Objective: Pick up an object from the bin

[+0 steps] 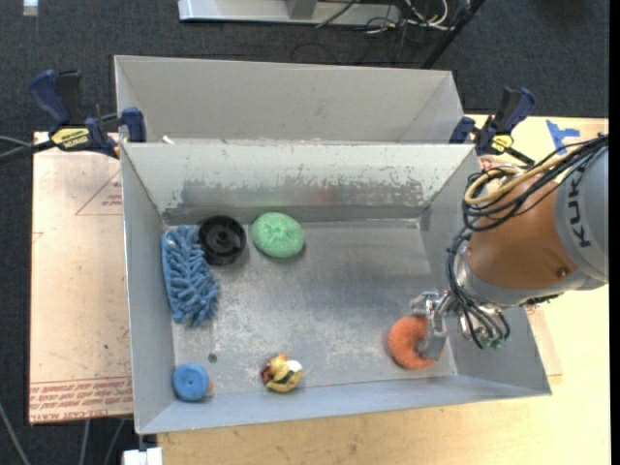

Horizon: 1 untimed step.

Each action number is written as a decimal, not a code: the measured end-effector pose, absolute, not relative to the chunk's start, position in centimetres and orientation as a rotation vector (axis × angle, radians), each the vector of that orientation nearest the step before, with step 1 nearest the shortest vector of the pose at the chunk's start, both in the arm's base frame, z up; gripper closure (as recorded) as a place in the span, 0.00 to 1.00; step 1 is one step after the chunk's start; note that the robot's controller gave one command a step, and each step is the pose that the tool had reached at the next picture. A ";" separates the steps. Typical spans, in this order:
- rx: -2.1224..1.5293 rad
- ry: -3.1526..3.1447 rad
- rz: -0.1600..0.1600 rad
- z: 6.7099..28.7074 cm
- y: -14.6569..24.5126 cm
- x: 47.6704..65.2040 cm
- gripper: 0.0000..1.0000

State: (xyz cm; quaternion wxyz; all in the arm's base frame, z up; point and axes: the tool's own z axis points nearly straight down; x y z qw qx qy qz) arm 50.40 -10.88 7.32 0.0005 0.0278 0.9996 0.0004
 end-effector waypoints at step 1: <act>0.013 3.138 0.002 18.3 -10.5 49.2 1.00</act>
Offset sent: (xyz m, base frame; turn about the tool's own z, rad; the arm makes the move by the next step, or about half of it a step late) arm 0.0000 0.0000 0.0000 0.0000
